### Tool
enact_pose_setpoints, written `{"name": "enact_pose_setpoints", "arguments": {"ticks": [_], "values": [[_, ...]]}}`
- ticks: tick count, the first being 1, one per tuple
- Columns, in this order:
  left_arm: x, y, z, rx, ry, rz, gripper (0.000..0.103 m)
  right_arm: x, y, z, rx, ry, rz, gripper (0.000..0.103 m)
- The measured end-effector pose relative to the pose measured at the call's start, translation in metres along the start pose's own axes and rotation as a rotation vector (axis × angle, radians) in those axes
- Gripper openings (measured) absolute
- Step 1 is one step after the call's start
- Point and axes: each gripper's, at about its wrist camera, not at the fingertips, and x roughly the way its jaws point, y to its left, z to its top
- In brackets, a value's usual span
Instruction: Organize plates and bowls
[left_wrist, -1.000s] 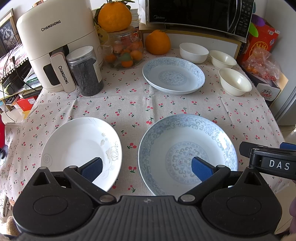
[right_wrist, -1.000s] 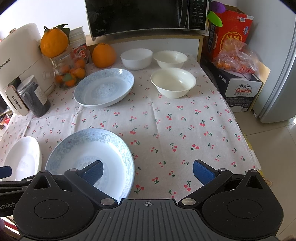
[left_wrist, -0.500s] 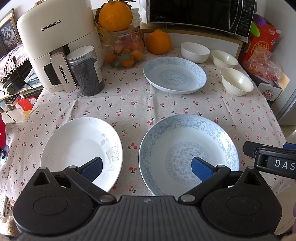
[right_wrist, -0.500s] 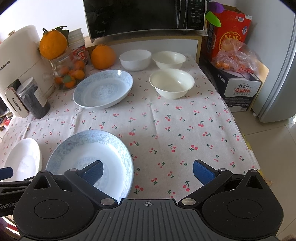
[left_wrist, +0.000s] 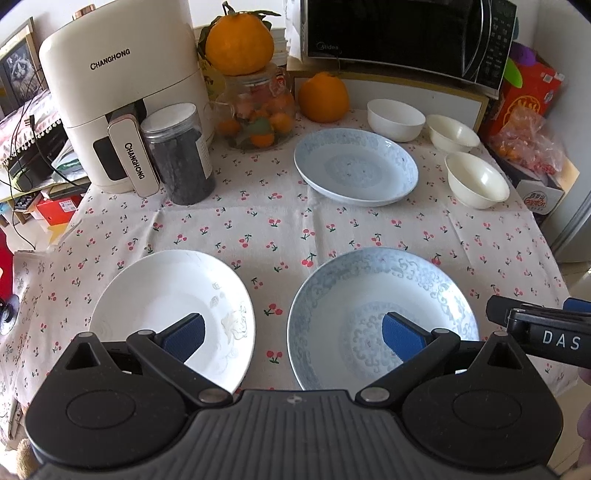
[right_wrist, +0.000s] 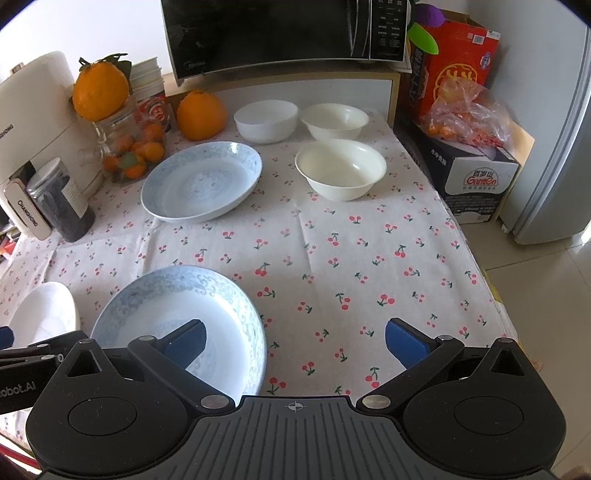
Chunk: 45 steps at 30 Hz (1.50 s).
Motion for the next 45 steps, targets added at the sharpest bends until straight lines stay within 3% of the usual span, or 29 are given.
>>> {"name": "enact_pose_setpoints", "arguments": {"ticks": [11,27,33,40,45], "values": [[0.007,0.001,0.014,0.019,0.003,-0.046,0.102,0.004,-0.001,0.016,0.035,0.025,0.015,0.103],[0.030,0.017,0.063,-0.001,-0.054,-0.048,0.103,0.015,0.009,0.083,0.025,0.013,0.102,0.103],[0.054,0.026,0.082,-0.010,-0.003,-0.083,0.102,0.034,0.011,0.105,0.030,0.003,0.140,0.103],[0.084,0.038,0.097,-0.091,0.026,-0.112,0.102,0.072,0.005,0.112,0.096,0.031,0.264,0.103],[0.105,0.045,0.109,-0.182,0.023,-0.218,0.096,0.110,-0.004,0.117,0.199,0.124,0.396,0.103]]}}
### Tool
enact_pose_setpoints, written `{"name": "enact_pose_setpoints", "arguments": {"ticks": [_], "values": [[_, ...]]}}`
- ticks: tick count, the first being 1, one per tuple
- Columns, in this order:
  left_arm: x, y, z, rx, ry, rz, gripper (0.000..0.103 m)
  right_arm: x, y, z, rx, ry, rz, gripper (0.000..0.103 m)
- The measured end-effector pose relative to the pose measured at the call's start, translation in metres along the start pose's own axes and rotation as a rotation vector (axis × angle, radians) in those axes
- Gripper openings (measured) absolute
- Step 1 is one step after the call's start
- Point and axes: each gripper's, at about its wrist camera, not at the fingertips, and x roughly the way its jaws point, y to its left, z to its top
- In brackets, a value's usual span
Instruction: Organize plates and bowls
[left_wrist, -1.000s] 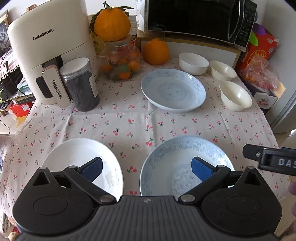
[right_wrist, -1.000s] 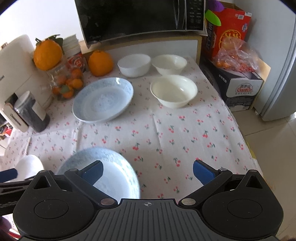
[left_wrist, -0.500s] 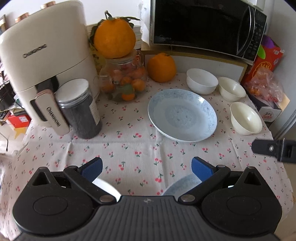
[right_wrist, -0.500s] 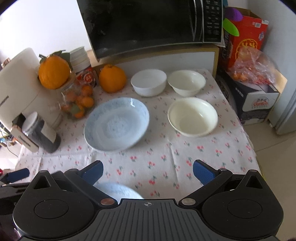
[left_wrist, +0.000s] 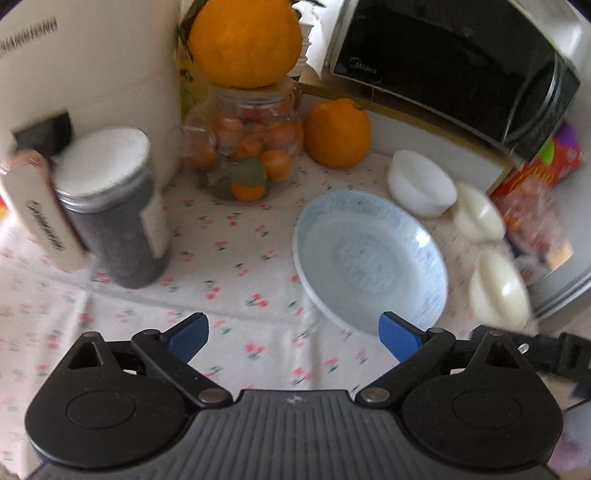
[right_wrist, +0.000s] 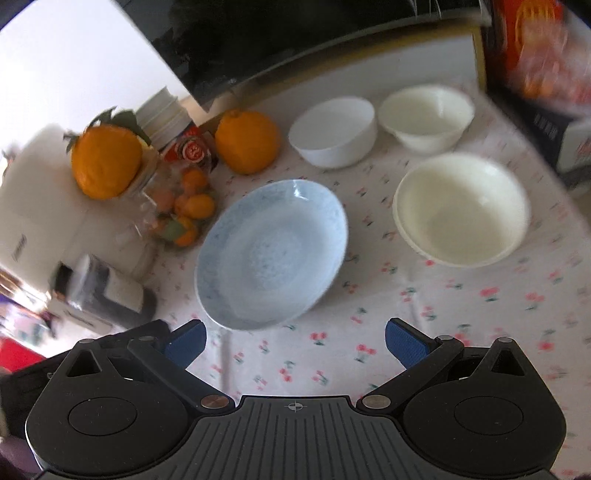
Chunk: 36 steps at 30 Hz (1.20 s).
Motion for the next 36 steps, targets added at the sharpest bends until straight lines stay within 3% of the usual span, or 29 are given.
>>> {"name": "enact_pose_setpoints", "arguments": {"ticks": [10,18,21,23,26,29,36], "values": [[0.043,0.017,0.010,-0.172,-0.025,-0.125,0.071,0.044,-0.051,0.016,0.326,0.010,0.111,0.100],[0.062,0.024,0.015,-0.253,-0.063,-0.160,0.049,0.060,-0.056,0.023,0.385,-0.056,0.164,0.089],[0.067,0.025,0.014,-0.295,-0.073,-0.184,0.043,0.068,-0.055,0.023,0.405,-0.074,0.174,0.077],[0.068,0.024,0.014,-0.304,-0.083,-0.194,0.038,0.071,-0.054,0.022,0.408,-0.093,0.151,0.055],[0.071,0.022,0.013,-0.307,-0.084,-0.186,0.028,0.075,-0.055,0.022,0.413,-0.114,0.116,0.036],[0.076,0.024,0.011,-0.322,-0.071,-0.166,0.016,0.080,-0.060,0.020,0.433,-0.121,0.109,0.026],[0.077,0.030,0.009,-0.332,-0.068,-0.166,0.011,0.080,-0.065,0.018,0.422,-0.125,0.106,0.015]]}}
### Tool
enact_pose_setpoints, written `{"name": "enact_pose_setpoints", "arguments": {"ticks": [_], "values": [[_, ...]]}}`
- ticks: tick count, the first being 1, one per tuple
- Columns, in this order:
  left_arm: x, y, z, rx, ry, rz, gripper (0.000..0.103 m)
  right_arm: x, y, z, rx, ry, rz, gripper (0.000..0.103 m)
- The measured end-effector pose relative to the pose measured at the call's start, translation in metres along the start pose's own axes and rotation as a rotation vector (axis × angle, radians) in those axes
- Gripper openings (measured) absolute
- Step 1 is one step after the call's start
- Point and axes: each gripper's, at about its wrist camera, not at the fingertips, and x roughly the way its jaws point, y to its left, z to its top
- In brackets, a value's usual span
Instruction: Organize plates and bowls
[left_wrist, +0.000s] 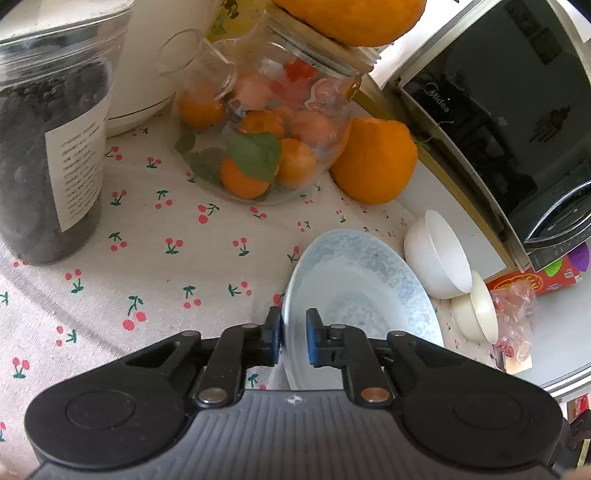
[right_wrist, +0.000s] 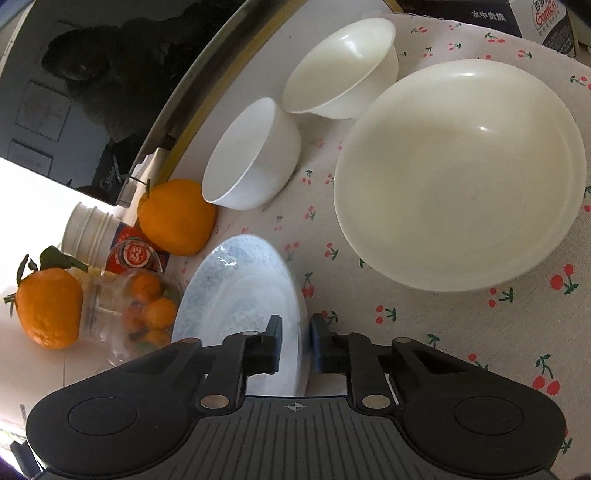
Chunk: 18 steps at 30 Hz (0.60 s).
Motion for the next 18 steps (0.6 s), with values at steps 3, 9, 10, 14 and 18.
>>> {"name": "enact_pose_setpoints", "arguments": {"ticks": [3,9,10,14,18], "values": [[-0.002,-0.001,0.000,0.009,0.005,0.001,0.011,-0.003,0.001,0.000,-0.015,-0.003,-0.006,0.015],[-0.008,-0.012,0.000,0.069,-0.004,0.002,0.009,-0.015,0.008,0.002,-0.065,-0.017,0.003,0.014],[-0.009,-0.013,0.000,0.077,0.003,0.004,0.009,-0.017,0.010,0.003,-0.074,-0.014,-0.001,0.014],[-0.009,-0.017,-0.006,0.141,0.039,0.022,0.009,-0.026,0.009,0.002,-0.106,0.001,-0.031,0.014],[-0.011,-0.021,-0.011,0.198,0.063,0.024,0.010,-0.035,0.005,0.001,-0.104,0.026,-0.045,0.014]]}}
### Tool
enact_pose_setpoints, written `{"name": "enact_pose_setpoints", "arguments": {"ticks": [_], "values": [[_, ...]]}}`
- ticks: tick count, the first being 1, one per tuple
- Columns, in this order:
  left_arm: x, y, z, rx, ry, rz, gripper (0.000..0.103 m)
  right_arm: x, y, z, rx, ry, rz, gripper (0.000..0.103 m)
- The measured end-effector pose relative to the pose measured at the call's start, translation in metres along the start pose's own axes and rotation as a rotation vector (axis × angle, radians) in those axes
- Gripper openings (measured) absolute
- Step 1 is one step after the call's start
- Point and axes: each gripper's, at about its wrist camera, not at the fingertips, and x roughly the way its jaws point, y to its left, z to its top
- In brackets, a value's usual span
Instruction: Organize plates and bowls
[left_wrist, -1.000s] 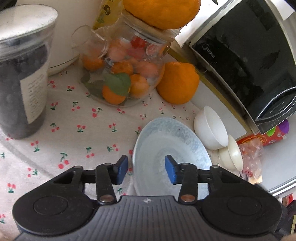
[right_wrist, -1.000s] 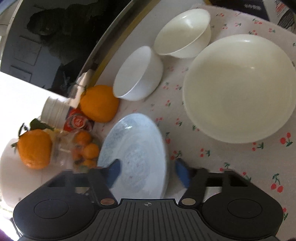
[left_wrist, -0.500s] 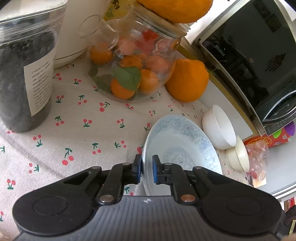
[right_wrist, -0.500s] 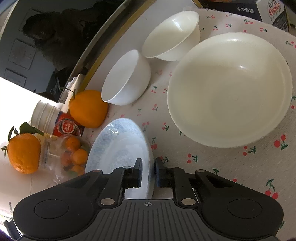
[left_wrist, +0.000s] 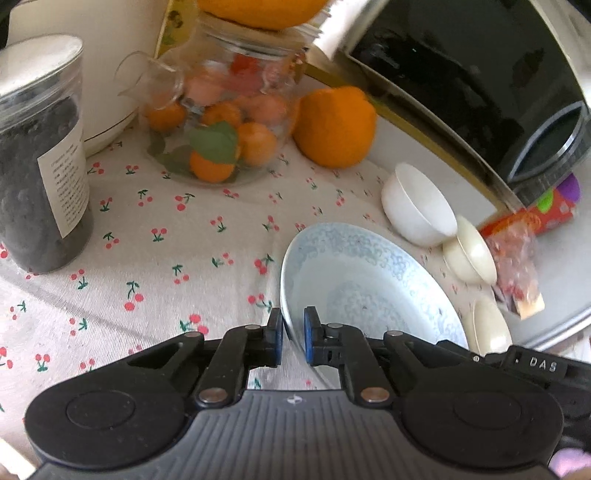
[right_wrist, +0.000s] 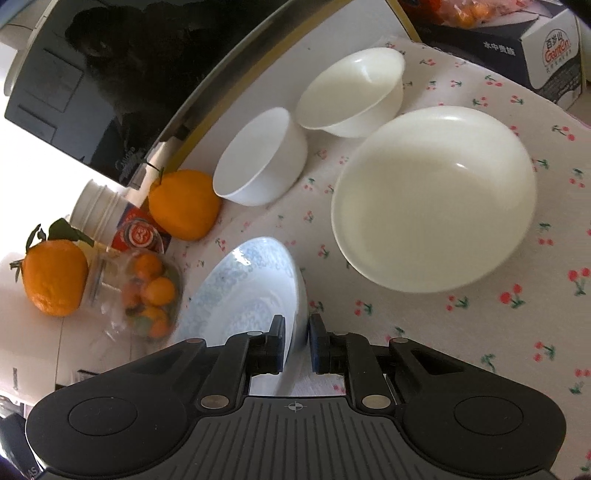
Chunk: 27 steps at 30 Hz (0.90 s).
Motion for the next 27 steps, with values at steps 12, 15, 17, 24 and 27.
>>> {"name": "enact_pose_setpoints", "arguments": {"ticks": [12,15,17,24,27], "values": [[-0.006,-0.012,-0.012,0.159,0.060,0.029,0.010,-0.010,-0.006,-0.015,-0.025,0.106,-0.076,0.014],[-0.004,-0.013,-0.014,0.178,0.077,0.031,0.010,-0.012,-0.006,-0.017,-0.035,0.107,-0.091,0.014],[-0.004,-0.012,-0.015,0.178,0.082,0.033,0.010,-0.011,-0.007,-0.019,-0.039,0.110,-0.095,0.014],[-0.007,-0.014,-0.016,0.187,0.093,0.048,0.010,-0.011,-0.006,-0.022,-0.053,0.112,-0.107,0.014],[-0.007,-0.014,-0.016,0.190,0.100,0.052,0.010,-0.012,-0.005,-0.022,-0.065,0.120,-0.112,0.014]]}}
